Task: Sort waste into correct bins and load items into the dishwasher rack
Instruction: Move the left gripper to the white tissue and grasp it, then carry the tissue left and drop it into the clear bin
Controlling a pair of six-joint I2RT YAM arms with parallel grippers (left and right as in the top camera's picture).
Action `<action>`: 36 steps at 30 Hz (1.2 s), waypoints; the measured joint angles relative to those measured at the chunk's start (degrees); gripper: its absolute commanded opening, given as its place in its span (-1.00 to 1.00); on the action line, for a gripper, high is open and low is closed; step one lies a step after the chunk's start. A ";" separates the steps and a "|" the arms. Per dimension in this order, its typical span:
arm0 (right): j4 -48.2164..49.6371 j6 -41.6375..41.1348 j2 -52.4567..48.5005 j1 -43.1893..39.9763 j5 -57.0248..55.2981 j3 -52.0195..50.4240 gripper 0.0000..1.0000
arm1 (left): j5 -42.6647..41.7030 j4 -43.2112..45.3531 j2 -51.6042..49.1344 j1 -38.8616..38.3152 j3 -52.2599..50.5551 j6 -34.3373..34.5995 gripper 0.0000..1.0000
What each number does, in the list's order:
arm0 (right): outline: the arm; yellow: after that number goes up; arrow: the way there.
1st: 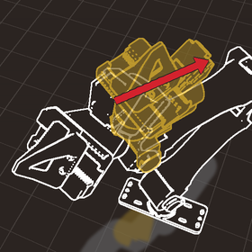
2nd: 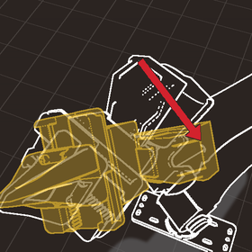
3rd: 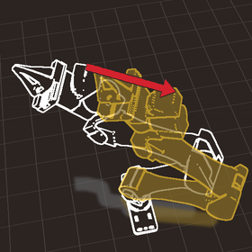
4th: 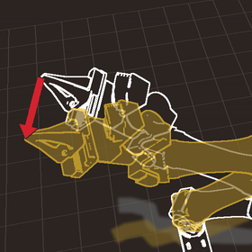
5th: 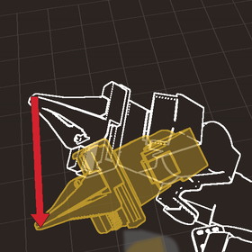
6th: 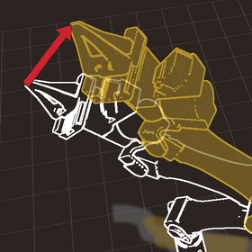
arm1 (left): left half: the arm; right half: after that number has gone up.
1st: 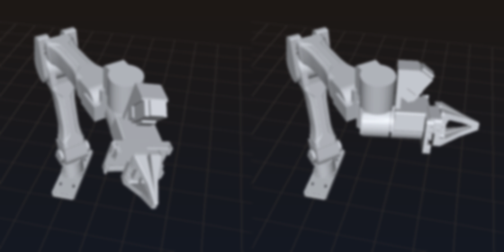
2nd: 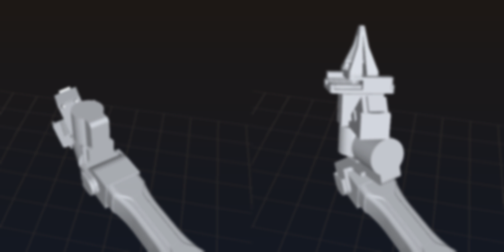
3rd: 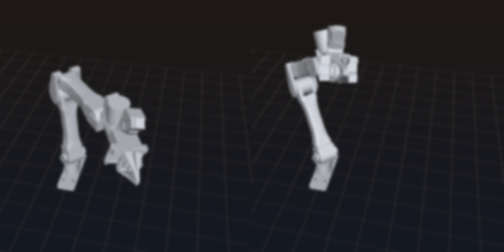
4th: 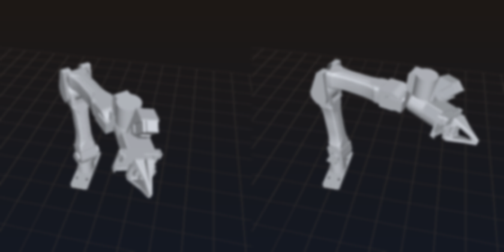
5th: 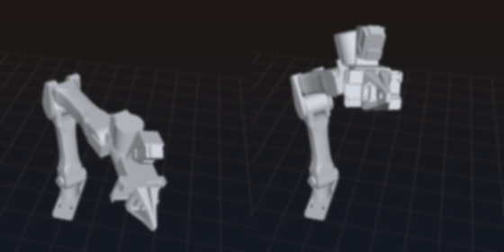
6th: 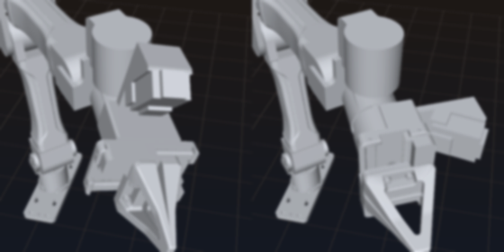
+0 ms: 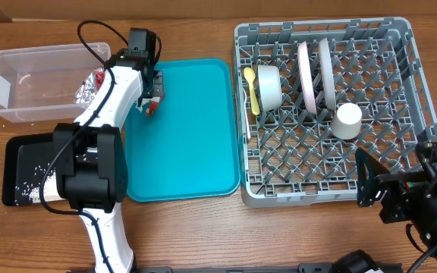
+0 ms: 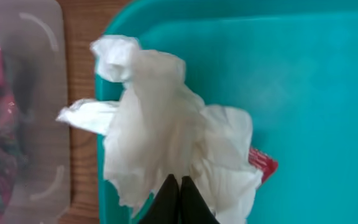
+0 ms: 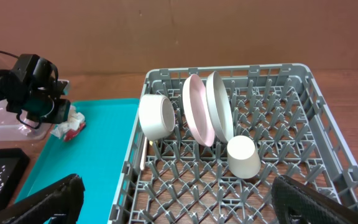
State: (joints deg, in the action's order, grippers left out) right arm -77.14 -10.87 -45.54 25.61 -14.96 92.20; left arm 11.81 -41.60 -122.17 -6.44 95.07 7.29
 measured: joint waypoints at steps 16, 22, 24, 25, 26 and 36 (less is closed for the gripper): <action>-0.02 0.02 0.00 0.00 -0.02 -0.02 1.00 | -2.58 -9.90 15.91 0.11 2.84 0.04 -0.92; -0.02 0.00 0.00 0.00 0.00 0.00 1.00 | 3.17 -9.64 21.84 3.15 4.42 0.02 -0.92; -0.02 0.00 0.00 0.00 0.00 0.00 1.00 | 4.52 -9.14 21.14 5.68 4.42 0.07 -0.92; -0.02 0.00 0.00 0.00 0.00 0.00 1.00 | 5.01 -8.55 20.44 7.32 4.42 0.24 -0.92; -0.02 0.00 0.00 0.00 0.00 -0.02 1.00 | 5.42 -8.00 19.69 8.70 4.42 0.33 -0.91; -0.04 0.00 0.00 0.00 -0.02 0.00 1.00 | 1.22 -6.29 11.85 19.56 4.31 3.54 -0.11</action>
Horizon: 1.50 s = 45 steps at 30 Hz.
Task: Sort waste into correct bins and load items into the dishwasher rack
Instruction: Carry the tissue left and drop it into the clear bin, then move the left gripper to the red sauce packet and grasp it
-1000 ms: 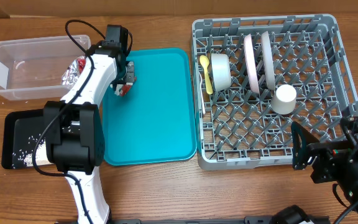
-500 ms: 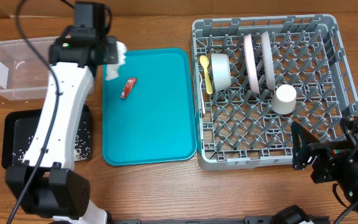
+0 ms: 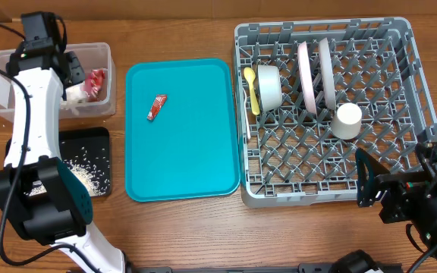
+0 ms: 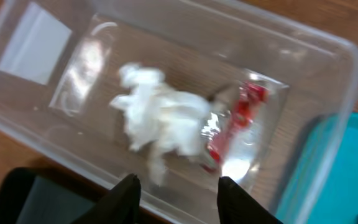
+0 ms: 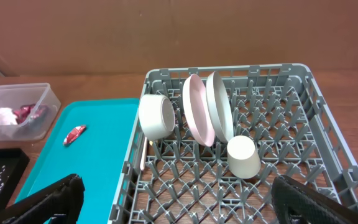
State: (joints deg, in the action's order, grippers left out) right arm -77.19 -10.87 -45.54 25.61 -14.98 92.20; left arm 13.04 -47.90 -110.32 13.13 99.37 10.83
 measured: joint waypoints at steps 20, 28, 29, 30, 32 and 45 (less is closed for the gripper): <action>0.02 0.02 0.00 0.00 0.04 0.00 1.00 | -4.98 -2.84 -5.55 -21.73 -3.26 -8.07 -0.04; 0.02 0.00 0.00 0.00 0.00 0.00 1.00 | -3.72 1.18 -14.12 -21.62 -4.42 -8.28 -0.14; 0.02 0.00 0.00 0.00 0.04 0.00 1.00 | -3.69 1.14 -14.36 -21.62 -4.44 -8.39 -0.17; 0.04 -0.02 0.00 0.00 0.02 0.00 1.00 | -3.56 1.16 -14.51 -21.62 -4.44 -8.44 -0.19; 0.02 0.00 0.00 0.00 0.02 0.00 1.00 | -3.52 1.18 -14.62 -21.62 -4.44 -8.44 -0.46; 0.00 0.00 0.00 -0.02 0.04 0.00 1.00 | -3.39 -5.60 -14.64 -21.62 -3.89 -9.33 -0.92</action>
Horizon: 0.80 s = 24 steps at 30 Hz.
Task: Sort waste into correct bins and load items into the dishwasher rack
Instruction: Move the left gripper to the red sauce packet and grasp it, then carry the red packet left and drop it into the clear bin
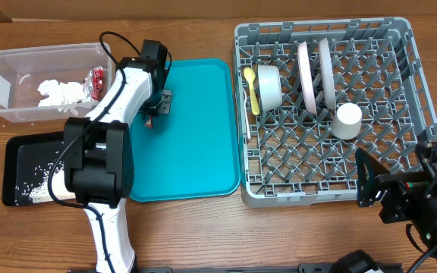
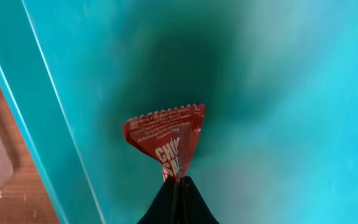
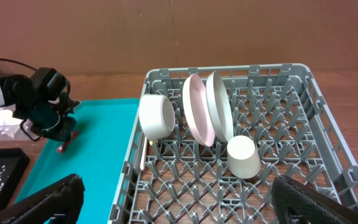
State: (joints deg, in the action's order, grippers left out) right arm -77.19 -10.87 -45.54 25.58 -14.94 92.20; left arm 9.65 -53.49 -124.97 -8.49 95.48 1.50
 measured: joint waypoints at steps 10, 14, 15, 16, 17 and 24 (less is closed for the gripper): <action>0.02 0.02 0.00 0.02 -0.02 0.00 1.00 | -1.95 -8.48 3.02 0.02 16.35 1.99 -0.92; 0.02 0.00 0.00 0.02 -0.02 0.00 1.00 | 0.33 -7.15 10.32 1.18 20.28 2.23 -0.92; 0.02 0.00 0.00 0.02 -0.02 0.00 1.00 | 0.90 -7.04 11.41 1.90 20.68 2.58 -0.92; 0.04 -0.02 0.00 0.02 -0.04 0.00 1.00 | 1.33 -6.93 12.13 2.86 20.92 2.97 -0.92; 0.00 0.02 0.00 0.02 -0.02 -0.02 1.00 | 1.66 -6.93 12.55 4.17 21.05 3.52 -0.92; 0.00 0.00 0.00 0.02 -0.02 0.00 1.00 | 3.08 -5.90 7.69 15.43 21.03 7.76 0.08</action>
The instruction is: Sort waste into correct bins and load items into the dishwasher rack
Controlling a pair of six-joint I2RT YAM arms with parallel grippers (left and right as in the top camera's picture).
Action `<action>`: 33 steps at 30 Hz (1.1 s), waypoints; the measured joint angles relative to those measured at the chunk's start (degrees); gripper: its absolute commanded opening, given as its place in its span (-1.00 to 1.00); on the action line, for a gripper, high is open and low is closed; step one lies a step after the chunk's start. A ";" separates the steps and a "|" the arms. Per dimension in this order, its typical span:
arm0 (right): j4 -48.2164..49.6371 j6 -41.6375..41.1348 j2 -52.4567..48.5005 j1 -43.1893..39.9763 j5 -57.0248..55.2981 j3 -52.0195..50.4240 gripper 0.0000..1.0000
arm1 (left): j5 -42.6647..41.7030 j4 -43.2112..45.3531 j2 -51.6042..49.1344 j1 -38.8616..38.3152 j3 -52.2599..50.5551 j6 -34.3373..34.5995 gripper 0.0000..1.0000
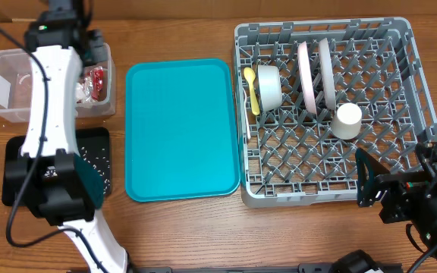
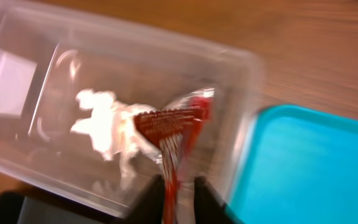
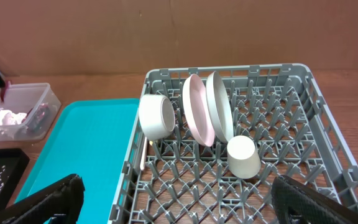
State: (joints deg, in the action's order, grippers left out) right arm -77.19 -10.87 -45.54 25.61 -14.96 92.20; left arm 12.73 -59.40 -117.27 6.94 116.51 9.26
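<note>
My left gripper [image 2: 179, 186] hangs over the clear waste bin [image 2: 17, 37], near its right end. A red sauce packet [image 2: 169, 124] stands between its fingers, which are a little apart. White tissue [image 2: 101, 124] and a red foil wrapper lie in the bin below. In the overhead view the left arm reaches over the bin [image 1: 6, 57] from the far side. The teal tray [image 1: 180, 129] is bare. My right gripper [image 3: 173, 199] is open at the near edge of the grey dishwasher rack [image 1: 416, 45].
The rack holds a white bowl [image 1: 269, 85], two upright plates [image 1: 315, 72], an upturned cup [image 1: 347, 120] and a yellow spoon [image 1: 251, 89]. A black tray with white crumbs [image 1: 89, 167] lies in front of the bin.
My left gripper was shut on the red packet on the teal tray. It is now over the clear bin with the packet between slightly parted fingers. The tray is bare.
My left gripper first held a white tissue at the tray's left edge, with the red packet beside it. Then it stood open over the bin with the tissue inside. Then it was shut on the packet on the tray, and now holds it over the bin.
</note>
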 measured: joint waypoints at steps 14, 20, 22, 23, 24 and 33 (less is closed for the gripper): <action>0.02 0.00 0.00 0.00 -0.02 0.00 1.00 | 0.17 -12.85 -0.76 2.80 4.87 1.20 1.00; 0.02 0.00 0.00 0.00 0.00 0.00 1.00 | -3.13 -22.80 12.57 0.24 10.08 1.38 1.00; 0.02 0.02 0.00 0.00 0.00 0.00 1.00 | -5.22 -26.21 17.66 -0.85 10.88 1.38 1.00; 0.02 0.00 0.00 0.00 -0.02 0.00 1.00 | -6.58 -28.09 20.13 -1.36 11.26 1.38 1.00; 0.00 0.00 0.00 0.00 0.00 -0.02 1.00 | -7.74 -29.81 22.23 -1.57 11.47 1.38 1.00; 0.02 0.00 0.00 0.00 0.00 -0.02 1.00 | -12.00 -35.78 30.86 -1.62 11.63 1.38 1.00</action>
State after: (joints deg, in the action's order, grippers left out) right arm -77.17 -10.87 -45.54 25.61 -14.96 92.18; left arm 0.73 -95.18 -86.41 5.32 128.14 10.63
